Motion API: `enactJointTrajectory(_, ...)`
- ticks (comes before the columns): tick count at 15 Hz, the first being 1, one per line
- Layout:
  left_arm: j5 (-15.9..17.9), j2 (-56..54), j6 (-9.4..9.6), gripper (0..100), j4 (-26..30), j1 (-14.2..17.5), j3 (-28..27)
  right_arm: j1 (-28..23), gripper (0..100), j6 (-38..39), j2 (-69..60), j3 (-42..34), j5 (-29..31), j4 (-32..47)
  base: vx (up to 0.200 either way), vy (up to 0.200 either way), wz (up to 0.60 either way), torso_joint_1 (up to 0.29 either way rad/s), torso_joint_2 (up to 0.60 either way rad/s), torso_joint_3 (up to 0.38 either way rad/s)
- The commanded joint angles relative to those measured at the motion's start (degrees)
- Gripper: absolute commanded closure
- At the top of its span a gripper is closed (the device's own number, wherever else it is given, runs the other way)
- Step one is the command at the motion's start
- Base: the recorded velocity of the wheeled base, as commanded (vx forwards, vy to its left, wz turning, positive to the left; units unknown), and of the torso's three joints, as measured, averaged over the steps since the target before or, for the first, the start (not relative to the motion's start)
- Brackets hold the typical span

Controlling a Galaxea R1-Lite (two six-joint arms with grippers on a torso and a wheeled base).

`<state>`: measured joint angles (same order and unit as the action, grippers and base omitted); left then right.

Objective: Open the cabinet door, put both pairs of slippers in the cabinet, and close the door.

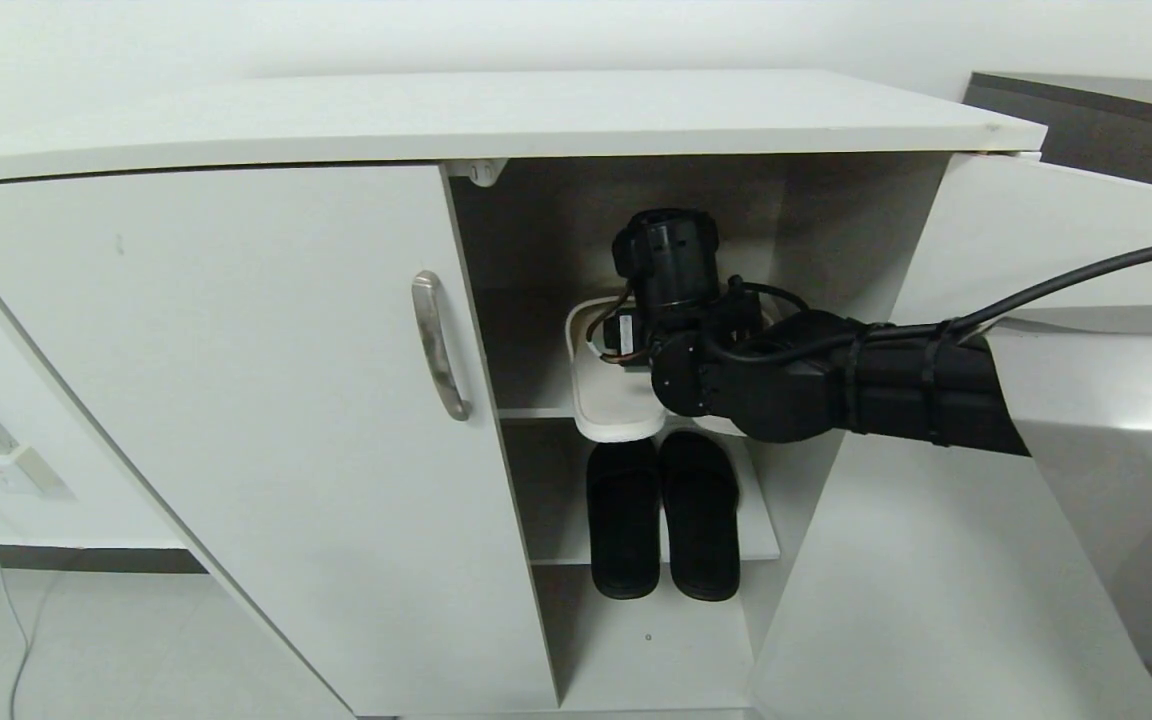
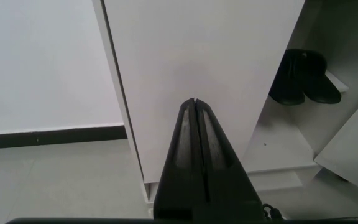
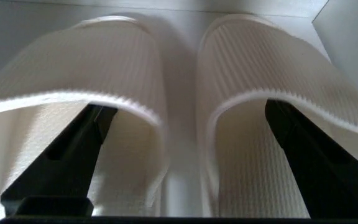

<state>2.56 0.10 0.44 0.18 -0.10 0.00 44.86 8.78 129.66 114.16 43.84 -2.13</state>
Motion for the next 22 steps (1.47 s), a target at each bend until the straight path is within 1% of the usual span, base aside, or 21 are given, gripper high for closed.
enactJointTrajectory(1, -0.01, 0.08, 0.0, 100, -0.01, 0.01, 0.0, 0.58, 0, 0.1, -2.57, -1.93, 0.02, 0.02, 0.0, 0.0, 0.0, 0.0, 0.0, 0.0)
enactJointTrajectory(4, -0.01, 0.08, 0.0, 100, -0.01, 0.01, 0.0, 0.75, 0, 0.1, -5.29, -5.8, 0.02, -0.06, 0.0, 0.0, 0.0, 0.0, 0.0, 0.0)
enactJointTrajectory(7, -0.01, 0.08, 0.0, 100, -0.01, 0.01, 0.0, 1.72, 0, 1.24, -9.07, -12.48, 0.02, -0.42, 0.0, 0.0, 0.0, 0.0, 0.0, 0.0)
enactJointTrajectory(12, -0.01, 0.08, 0.0, 100, -0.01, 0.01, 0.0, 5.5, 0, 3.0, -16.98, -22.76, 0.2, -2.26, 0.0, 0.0, 0.0, 0.0, 0.0, 0.0)
enactJointTrajectory(14, -0.01, 0.08, 0.0, 100, -0.01, 0.01, 0.0, 7.26, 0, 2.74, -20.24, -26.98, 0.02, -4.81, 0.0, 0.0, 0.0, 0.0, 0.0, 0.0)
enactJointTrajectory(16, -0.01, 0.08, 0.0, 100, -0.01, 0.01, 0.0, 9.37, 0, 3.0, -24.72, -35.85, -1.47, -8.5, 0.0, 0.0, 0.0, 0.0, 0.0, 0.0)
enactJointTrajectory(18, 0.08, 0.08, 0.0, 100, -0.01, 0.01, 0.0, 10.33, 0, 2.65, -28.32, -45.35, -5.25, -13.51, 0.0, 0.0, 0.0, 0.0, 0.0, 0.0)
enactJointTrajectory(19, 0.08, 0.08, 0.0, 100, -0.01, 0.01, 0.0, 10.42, 0, 2.47, -29.38, -49.83, -6.13, -16.41, 0.0, 0.0, 0.0, 0.0, 0.0, 0.0)
enactJointTrajectory(21, 0.08, -0.01, 0.0, 100, -0.01, 0.01, 0.0, 11.56, 0, 2.38, -30.87, -55.1, -6.66, -22.39, 0.0, 0.0, 0.0, 0.0, 0.0, 0.0)
enactJointTrajectory(22, 0.08, 0.08, 0.0, 100, -0.01, 0.01, 0.0, 12.09, 100, 1.77, -31.4, -56.51, -7.27, -25.38, 0.0, 0.0, 0.0, 0.0, 0.0, 0.0)
